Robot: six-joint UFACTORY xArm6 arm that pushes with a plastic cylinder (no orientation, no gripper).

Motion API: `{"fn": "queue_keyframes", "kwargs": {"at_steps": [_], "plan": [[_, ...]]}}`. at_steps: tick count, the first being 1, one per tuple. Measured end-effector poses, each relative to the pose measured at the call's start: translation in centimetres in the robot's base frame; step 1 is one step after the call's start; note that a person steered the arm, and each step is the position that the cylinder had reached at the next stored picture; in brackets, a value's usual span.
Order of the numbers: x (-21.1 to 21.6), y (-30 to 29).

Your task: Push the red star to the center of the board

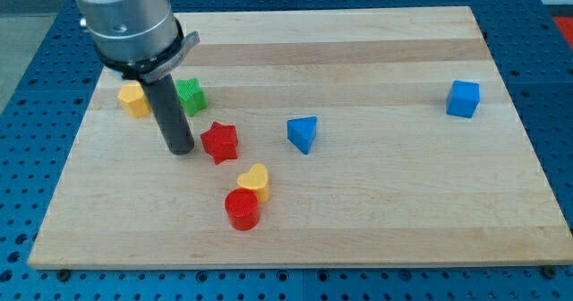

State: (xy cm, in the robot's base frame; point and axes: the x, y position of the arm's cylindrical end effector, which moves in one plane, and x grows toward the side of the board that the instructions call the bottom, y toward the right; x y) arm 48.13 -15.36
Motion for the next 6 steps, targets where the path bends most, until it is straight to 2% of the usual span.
{"fn": "queue_keyframes", "kwargs": {"at_steps": [2, 4, 5, 6], "plan": [[0.1, 3.1], [-2.1, 11.8], [-1.6, 15.5], [0.9, 16.9]]}}
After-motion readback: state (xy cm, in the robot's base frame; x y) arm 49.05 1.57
